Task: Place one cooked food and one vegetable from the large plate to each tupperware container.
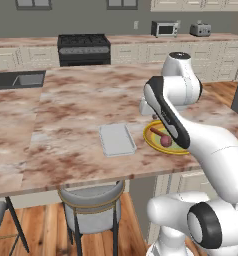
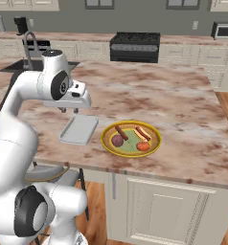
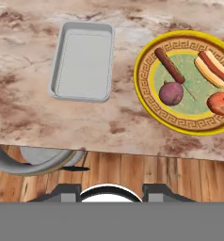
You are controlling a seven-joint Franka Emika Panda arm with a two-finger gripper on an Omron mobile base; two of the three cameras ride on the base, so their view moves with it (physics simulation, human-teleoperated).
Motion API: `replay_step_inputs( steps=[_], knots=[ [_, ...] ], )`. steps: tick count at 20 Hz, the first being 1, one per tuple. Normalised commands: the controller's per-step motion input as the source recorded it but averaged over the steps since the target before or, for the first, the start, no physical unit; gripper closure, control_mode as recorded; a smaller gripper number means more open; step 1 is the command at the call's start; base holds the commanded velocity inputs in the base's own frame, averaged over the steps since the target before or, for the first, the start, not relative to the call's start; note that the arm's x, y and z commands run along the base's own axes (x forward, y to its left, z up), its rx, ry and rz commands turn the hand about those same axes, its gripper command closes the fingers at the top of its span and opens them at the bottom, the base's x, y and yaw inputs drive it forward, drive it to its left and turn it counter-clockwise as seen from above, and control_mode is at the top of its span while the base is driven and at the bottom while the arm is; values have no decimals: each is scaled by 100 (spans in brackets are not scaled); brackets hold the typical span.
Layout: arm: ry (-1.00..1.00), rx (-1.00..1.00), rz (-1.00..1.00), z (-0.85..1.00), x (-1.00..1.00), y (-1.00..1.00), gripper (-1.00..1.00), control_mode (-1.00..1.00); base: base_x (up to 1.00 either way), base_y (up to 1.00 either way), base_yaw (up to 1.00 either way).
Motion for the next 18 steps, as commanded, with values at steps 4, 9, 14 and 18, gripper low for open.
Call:
replay_step_inputs(
  steps=[4, 9, 14, 18],
  knots=[
    [8, 0, 0, -13, 34, -57, -100, -100, 0, 0, 0],
    [16, 0, -18, -43, 45, -75, -100, -100, 0, 0, 0],
    [16, 0, -31, -65, 17, -63, -100, -100, 0, 0, 0],
    [11, 0, -25, -73, 16, -52, -100, -100, 0, 0, 0]
  ],
)
